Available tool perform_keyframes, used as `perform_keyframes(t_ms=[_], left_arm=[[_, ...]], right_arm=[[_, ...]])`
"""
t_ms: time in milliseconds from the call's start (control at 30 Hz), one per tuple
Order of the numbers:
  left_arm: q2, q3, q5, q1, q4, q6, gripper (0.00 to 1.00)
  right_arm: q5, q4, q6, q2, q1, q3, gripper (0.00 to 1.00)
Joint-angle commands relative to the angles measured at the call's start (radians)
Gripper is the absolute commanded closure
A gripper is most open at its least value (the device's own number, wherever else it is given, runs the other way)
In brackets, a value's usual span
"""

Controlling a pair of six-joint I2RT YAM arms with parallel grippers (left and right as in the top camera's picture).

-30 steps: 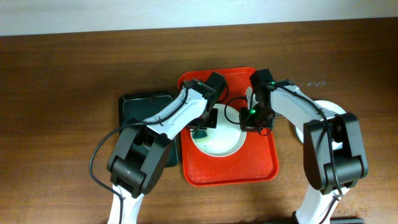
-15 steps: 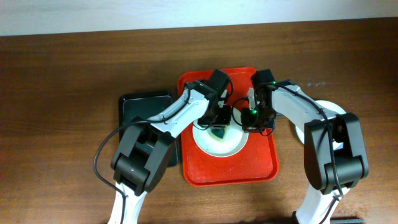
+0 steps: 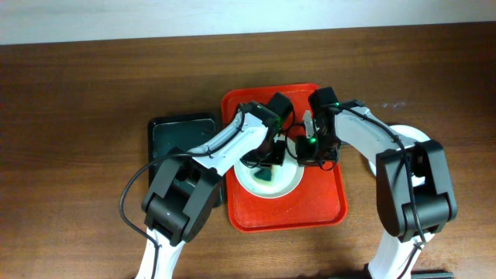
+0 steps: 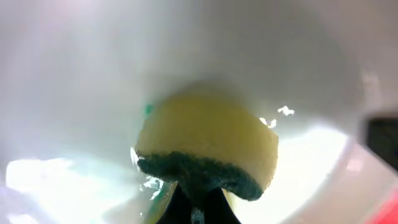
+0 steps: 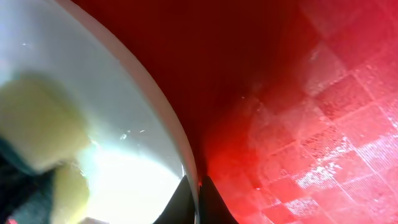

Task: Clean dirty plates on tray and stack at the side
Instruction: 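Scrub the green stain on the white plate with the sponge in the left gripper, then return the sponge to the black tray and retract the left arm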

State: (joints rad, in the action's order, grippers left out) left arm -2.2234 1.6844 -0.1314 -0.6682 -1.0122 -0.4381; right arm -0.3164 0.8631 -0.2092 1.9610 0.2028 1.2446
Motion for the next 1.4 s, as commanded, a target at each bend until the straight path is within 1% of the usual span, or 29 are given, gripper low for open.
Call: perform_keyframes(t_ms=[0,100,300,367,467,533,600,667,733,833,900,933,1100,1200,1233,1367], left_arm=[[-0.072,-0.053,0.462,0.05,-0.027,-0.01,1.0],[-0.072,-0.053,0.539,0.05,-0.031,-0.01,1.0],[-0.072,-0.053,0.583,0.05,-0.064,-0.023,1.0],[-0.072,-0.051,0.537,0.05,-0.075,-0.029,1.0],[-0.071,-0.025,0.385,0.05,-0.087,-0.029,1.0],[-0.071,0.024,0.268,0.05,-0.105,-0.029,1.0],[-0.068,0.092,0.185,0.05,-0.146,-0.029,1.0],[-0.056,0.175,0.135,0.052,-0.204,-0.029,1.0],[-0.04,0.252,0.119,0.063,-0.267,-0.029,1.0],[-0.008,0.352,0.12,0.098,-0.386,-0.018,1.0],[0.021,0.37,0.138,0.134,-0.428,-0.002,1.0],[0.048,0.37,0.187,0.174,-0.467,-0.002,1.0],[0.067,0.367,0.324,0.291,-0.567,-0.002,1.0],[0.067,0.333,0.336,0.363,-0.552,-0.002,1.0],[0.067,0.275,0.333,0.4,-0.489,-0.002,1.0],[0.067,0.114,0.286,0.429,-0.338,0.032,0.97]], right_arm=[[0.059,0.0,-0.009,0.023,-0.006,0.0,0.96],[0.059,0.0,-0.009,0.023,-0.006,0.0,0.96],[0.059,0.0,-0.009,0.023,-0.006,0.0,0.96],[0.059,0.001,-0.009,0.023,-0.006,0.0,0.96],[0.059,0.005,-0.009,0.023,-0.006,0.0,0.96],[0.059,0.011,-0.009,0.023,-0.006,0.0,0.96],[0.059,0.015,-0.009,0.023,-0.006,0.0,0.96],[0.059,0.016,-0.009,0.023,-0.006,0.0,0.96],[0.059,0.016,-0.009,0.023,-0.006,0.0,0.96],[0.059,0.016,-0.009,0.023,-0.006,0.0,0.96],[0.059,0.019,-0.009,0.023,-0.006,0.0,0.96],[0.059,0.019,-0.009,0.023,-0.006,0.0,0.96],[0.059,0.019,-0.009,0.023,-0.006,0.0,0.96],[0.059,0.019,-0.009,0.023,-0.006,0.0,0.96],[0.059,0.019,-0.009,0.023,-0.006,0.0,0.96],[0.059,0.019,-0.009,0.023,-0.006,0.0,0.96]])
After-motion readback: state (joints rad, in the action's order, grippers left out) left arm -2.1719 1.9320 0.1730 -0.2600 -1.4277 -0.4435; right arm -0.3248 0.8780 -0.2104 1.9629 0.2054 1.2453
